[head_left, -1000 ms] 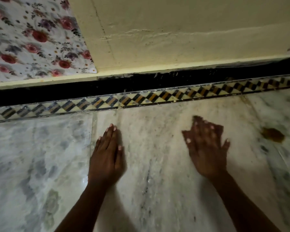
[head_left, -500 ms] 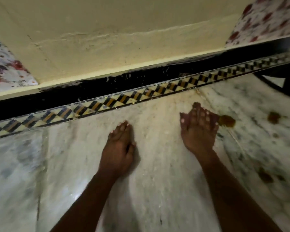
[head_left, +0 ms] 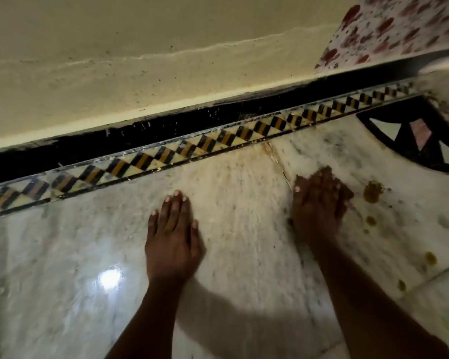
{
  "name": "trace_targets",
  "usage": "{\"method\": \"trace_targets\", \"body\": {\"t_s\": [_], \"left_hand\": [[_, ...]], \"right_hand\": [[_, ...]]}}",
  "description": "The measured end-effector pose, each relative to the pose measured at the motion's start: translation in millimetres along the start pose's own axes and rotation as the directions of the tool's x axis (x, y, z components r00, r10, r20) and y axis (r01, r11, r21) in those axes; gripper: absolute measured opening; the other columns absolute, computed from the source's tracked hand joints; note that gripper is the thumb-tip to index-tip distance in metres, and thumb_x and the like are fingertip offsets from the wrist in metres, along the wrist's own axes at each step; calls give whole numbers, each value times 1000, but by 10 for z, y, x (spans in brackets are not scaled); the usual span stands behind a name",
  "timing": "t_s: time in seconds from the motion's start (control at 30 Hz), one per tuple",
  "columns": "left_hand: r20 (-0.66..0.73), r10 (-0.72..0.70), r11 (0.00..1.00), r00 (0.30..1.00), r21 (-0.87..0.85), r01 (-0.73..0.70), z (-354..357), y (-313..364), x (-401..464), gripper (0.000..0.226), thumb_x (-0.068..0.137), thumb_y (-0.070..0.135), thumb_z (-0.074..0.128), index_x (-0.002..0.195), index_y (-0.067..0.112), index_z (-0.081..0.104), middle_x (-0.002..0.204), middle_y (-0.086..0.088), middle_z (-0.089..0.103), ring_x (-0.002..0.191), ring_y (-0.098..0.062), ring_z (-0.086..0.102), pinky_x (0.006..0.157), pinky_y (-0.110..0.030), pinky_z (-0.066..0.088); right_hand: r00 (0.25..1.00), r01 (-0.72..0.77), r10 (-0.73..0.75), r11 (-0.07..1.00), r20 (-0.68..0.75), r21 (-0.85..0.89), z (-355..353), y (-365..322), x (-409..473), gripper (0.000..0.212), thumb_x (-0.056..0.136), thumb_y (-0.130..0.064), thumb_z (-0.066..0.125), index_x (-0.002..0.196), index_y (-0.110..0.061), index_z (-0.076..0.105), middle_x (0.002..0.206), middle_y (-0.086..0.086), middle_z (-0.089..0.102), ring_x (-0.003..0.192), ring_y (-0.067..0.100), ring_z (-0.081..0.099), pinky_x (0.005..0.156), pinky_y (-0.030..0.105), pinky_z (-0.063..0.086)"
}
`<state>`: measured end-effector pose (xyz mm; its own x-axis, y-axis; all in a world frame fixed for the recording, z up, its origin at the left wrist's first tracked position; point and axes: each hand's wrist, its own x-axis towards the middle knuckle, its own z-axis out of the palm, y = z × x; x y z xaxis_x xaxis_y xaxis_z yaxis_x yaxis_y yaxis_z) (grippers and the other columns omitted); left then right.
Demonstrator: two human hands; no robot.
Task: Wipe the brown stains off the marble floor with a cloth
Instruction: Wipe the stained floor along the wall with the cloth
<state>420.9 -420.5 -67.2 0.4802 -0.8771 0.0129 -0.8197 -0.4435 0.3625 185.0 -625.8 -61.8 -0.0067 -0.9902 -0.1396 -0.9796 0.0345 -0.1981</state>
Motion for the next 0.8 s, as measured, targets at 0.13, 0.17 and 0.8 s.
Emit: {"method": "trace_targets", "body": {"t_s": [0.13, 0.17, 0.8], "left_hand": [[-7, -11, 1000, 1000, 13, 11, 6, 3, -6, 64, 109, 42, 27, 169, 18, 24, 177, -1, 19, 166, -19, 13, 133, -50, 19], [-18, -10, 1000, 1000, 17, 10, 25, 3, 15, 64, 109, 42, 28, 168, 18, 26, 177, -1, 20, 165, -20, 15, 132, -51, 20], [-100, 5, 997, 995, 77, 3, 101, 18, 11, 62, 107, 39, 35, 165, 15, 37, 174, -2, 30, 163, -22, 25, 131, -50, 25]], "right_hand": [[948, -292, 307, 942, -78, 162, -13, -655, 160, 82, 100, -55, 3, 171, -14, 15, 178, 20, 8, 165, 43, 4, 128, 62, -5], [974, -226, 227, 961, 16, 157, -31, -872, 324, 78, 103, -52, 4, 171, -15, 13, 179, 19, 1, 165, 43, -2, 128, 62, -7], [847, 517, -511, 856, 148, -7, 154, -1449, 331, 67, 112, -56, 16, 168, -35, -13, 177, 3, -25, 161, 31, -26, 129, 69, -3]]}}
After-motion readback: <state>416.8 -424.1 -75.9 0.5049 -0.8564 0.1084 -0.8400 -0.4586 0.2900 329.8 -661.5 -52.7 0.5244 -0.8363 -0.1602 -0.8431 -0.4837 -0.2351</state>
